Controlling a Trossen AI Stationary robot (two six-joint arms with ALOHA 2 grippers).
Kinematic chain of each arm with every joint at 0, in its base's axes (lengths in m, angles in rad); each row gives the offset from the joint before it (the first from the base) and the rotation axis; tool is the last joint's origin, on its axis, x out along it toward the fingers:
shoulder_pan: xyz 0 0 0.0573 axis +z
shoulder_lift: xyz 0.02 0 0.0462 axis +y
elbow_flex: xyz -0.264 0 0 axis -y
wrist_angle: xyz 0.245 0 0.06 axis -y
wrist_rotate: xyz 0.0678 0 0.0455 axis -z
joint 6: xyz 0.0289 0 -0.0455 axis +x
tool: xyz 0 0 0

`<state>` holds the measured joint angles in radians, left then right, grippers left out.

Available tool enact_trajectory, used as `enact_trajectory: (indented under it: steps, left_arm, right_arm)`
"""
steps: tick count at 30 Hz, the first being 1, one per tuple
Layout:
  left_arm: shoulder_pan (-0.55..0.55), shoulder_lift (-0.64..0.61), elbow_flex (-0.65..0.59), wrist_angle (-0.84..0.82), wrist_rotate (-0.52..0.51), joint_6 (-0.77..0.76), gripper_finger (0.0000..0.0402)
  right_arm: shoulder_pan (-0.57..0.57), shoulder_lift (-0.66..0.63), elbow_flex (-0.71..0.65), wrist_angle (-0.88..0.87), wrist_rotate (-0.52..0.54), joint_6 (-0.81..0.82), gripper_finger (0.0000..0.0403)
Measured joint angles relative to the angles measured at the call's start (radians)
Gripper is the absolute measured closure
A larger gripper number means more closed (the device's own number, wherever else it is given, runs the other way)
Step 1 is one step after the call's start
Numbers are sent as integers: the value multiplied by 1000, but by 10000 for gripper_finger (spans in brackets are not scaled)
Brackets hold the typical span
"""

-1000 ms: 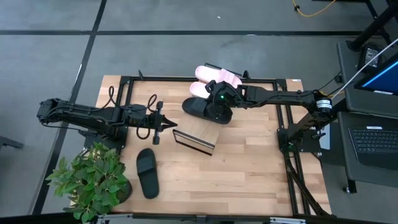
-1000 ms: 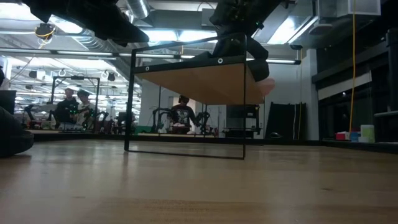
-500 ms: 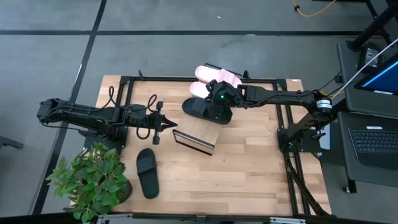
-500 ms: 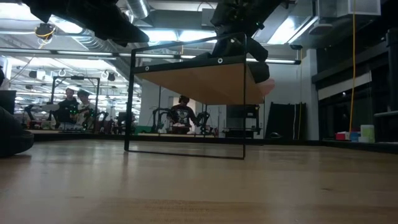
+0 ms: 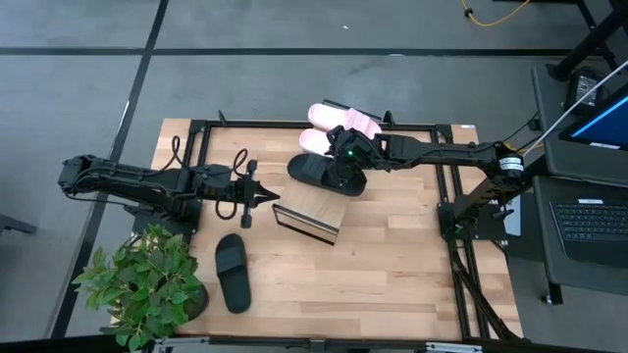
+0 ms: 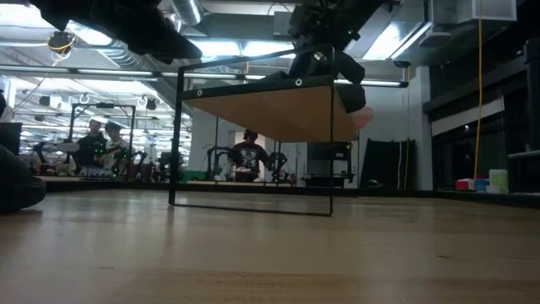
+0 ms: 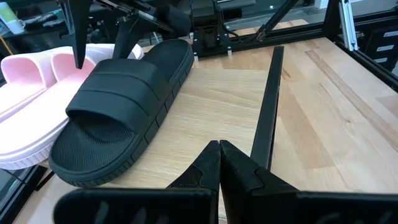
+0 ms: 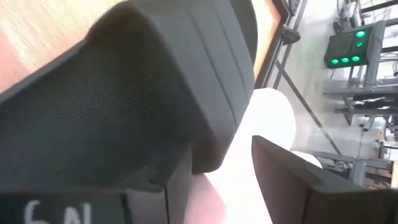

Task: Pick and place slides into the shelf
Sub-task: Put the black slide on the shelf

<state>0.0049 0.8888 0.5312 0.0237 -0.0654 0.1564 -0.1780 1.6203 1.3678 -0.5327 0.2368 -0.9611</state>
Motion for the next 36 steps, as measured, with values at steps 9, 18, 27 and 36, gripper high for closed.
enact_trajectory:
  steps: [9, 18, 27, 36]
  left_arm:
    - [0, 0, 0, -19, 0, 0, 401]
    - [0, 0, 0, -18, 0, -1, 401]
    - [0, 0, 0, -17, 0, 2, 401]
    - [0, 0, 0, -16, 0, 5, 401]
  right_arm:
    - [26, 0, 61, -105, 7, 62, 235]
    - [89, 0, 152, -198, 171, 76, 235]
    - [170, 0, 264, -360, 354, 285, 235]
    - [278, -1, 326, -484, 469, 459, 275]
